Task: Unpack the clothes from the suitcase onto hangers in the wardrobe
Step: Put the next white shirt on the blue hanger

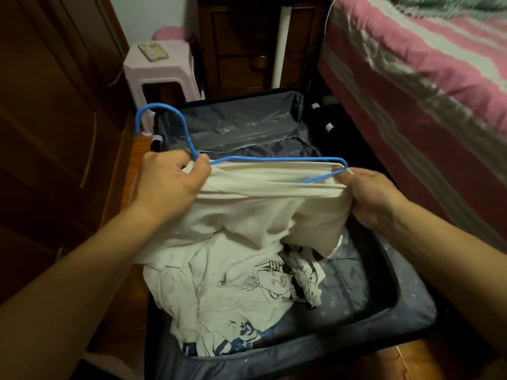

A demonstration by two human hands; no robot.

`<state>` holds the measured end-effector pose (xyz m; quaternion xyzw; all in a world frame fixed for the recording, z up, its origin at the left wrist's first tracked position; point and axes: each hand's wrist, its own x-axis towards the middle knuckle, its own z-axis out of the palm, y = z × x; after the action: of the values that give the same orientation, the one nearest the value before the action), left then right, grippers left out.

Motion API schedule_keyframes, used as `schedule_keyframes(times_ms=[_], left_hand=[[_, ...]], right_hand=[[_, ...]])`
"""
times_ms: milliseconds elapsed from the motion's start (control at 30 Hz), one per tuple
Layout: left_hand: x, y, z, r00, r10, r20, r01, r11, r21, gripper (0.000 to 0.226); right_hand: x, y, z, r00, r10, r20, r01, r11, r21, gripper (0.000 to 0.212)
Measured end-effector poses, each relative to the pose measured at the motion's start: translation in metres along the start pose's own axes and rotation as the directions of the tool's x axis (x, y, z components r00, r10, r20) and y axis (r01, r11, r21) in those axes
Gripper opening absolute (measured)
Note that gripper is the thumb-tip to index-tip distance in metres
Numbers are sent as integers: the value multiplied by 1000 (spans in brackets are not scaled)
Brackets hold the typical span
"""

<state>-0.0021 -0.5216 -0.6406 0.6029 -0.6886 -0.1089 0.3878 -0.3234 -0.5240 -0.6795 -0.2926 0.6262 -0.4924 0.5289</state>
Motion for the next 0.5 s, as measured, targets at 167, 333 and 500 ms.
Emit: schedule_keyframes(times_ms=[167,333,500], left_hand=[[-2,-6,5,972,207,107,-225,954,197,56],[-10,0,14,955,208,212,-254,941,224,53],[-5,28,10,978,123,166,-89,976,-197,32]], right_hand=[[3,-32,-21,967,-251,-55,223,926,-305,13],[-41,-59,8,773,-581,255,630,652,-422,17],[-27,-43,5,658,-361,661,739,144,-658,53]])
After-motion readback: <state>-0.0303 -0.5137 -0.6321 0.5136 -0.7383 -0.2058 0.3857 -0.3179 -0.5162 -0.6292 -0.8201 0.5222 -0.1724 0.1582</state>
